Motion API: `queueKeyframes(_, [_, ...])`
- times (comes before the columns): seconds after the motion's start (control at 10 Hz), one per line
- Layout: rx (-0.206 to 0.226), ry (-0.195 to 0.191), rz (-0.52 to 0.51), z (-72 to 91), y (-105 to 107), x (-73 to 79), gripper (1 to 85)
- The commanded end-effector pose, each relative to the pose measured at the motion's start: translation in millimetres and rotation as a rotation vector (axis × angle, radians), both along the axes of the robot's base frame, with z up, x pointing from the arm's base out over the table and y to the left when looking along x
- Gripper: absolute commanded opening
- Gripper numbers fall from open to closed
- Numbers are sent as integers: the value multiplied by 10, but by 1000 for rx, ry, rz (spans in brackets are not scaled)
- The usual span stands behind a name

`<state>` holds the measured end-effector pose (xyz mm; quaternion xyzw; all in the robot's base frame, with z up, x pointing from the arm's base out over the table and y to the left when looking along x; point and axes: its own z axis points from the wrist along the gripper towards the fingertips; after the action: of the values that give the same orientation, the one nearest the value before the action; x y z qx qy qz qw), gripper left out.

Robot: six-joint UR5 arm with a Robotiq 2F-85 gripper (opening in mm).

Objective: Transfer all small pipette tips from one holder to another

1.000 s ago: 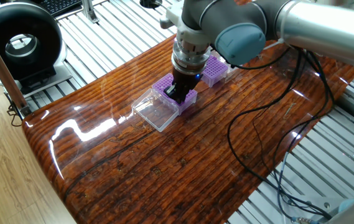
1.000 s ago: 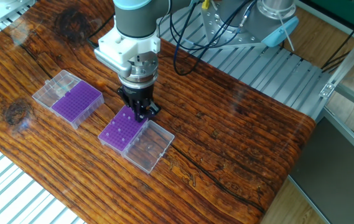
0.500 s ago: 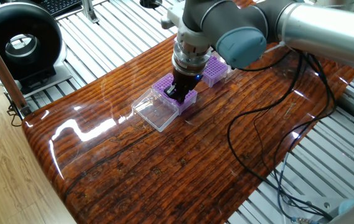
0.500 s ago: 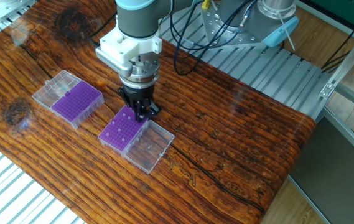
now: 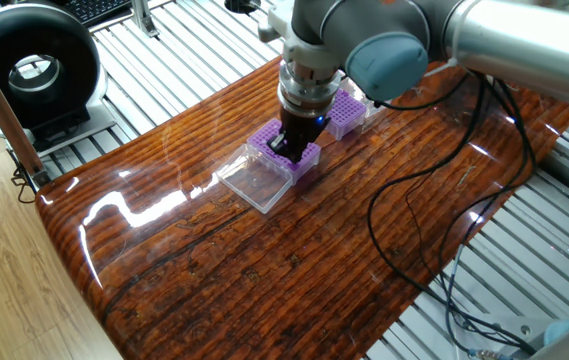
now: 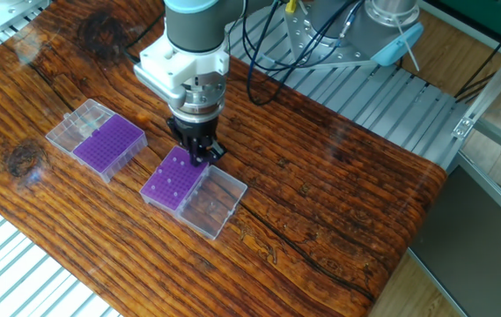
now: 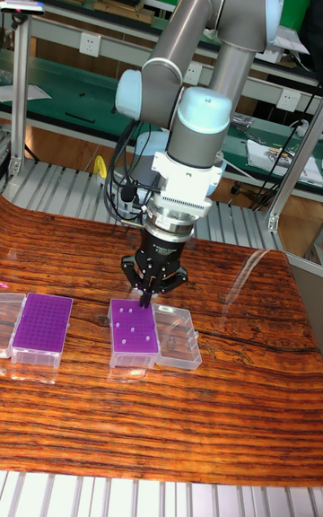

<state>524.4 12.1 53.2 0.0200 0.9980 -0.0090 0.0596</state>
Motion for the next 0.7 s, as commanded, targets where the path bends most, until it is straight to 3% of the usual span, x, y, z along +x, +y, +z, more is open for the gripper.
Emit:
queueKeyframes(0.0, [2, 11, -18, 65, -15, 3, 13])
queueKeyframes(0.6, [-16, 27, -39, 240, -21, 59, 13])
